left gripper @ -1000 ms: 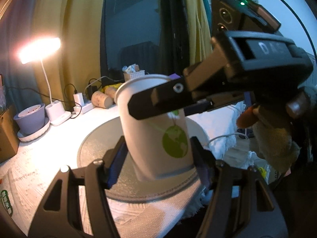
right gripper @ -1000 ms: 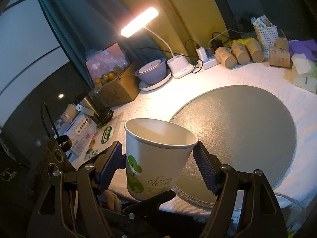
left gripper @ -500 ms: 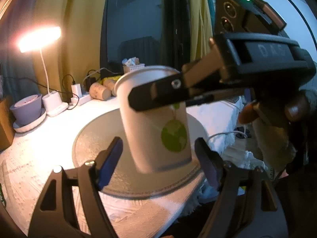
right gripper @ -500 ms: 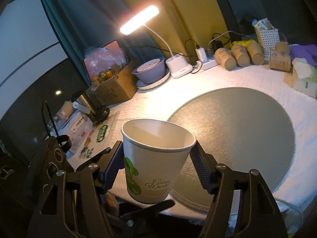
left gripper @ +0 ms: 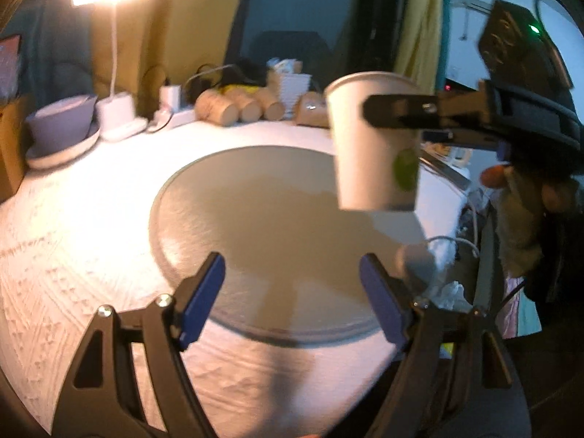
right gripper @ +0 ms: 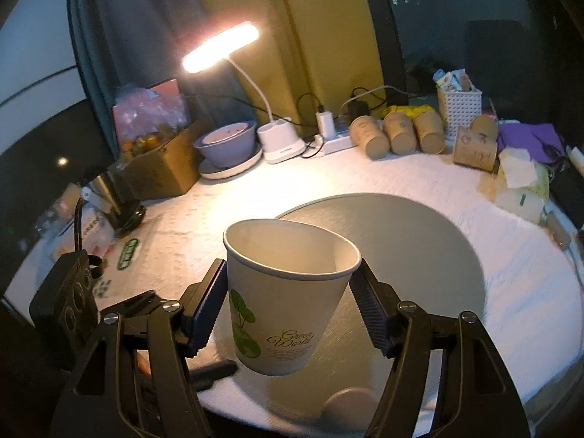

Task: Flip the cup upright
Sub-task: 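Lower the upright white cup onto the grey mat with the right gripper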

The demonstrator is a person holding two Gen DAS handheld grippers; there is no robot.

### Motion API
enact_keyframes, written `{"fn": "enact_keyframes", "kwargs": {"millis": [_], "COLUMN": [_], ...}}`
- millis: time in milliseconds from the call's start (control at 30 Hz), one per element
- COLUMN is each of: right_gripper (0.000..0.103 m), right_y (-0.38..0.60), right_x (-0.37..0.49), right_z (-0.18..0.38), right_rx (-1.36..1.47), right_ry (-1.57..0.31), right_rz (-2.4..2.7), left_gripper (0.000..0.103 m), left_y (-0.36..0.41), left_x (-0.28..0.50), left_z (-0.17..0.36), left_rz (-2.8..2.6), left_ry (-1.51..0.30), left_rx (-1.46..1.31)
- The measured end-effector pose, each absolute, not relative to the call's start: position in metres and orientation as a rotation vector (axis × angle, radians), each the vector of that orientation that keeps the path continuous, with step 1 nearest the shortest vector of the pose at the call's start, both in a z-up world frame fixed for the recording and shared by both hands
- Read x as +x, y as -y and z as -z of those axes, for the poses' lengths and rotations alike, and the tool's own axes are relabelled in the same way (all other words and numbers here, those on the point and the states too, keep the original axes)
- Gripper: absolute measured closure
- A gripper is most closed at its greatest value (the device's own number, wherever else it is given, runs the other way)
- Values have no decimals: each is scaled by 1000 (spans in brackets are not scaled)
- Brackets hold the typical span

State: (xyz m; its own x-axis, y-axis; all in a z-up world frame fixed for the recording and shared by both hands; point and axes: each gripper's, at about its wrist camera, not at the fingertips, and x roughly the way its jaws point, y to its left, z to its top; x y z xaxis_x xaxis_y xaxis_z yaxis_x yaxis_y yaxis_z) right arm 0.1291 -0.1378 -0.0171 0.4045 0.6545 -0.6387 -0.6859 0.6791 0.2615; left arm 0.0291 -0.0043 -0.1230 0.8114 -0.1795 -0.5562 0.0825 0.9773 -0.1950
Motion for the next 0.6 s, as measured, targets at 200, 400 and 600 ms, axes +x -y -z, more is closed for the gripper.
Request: {"fn": "enact_keyframes", "kwargs": {"millis": [200,400,600], "right_gripper": [32,32,32], "right_y": [128,121,114], "right_x": [145,160,174], "right_z": [19,24,30], "right_rx": [-91,-118,-145], "right_ry": [-756,-754,-746], "right_rz": [-819,-807,-790], "left_gripper": [26,26,26], "left_y": [-21,-40,-59], "left_x": [45,61,85], "left_z": [123,108,104], "left_rz": [92,32,-12], "left_ry": [-665,-646,-650], "left_rx": [-277,-316,-360]}}
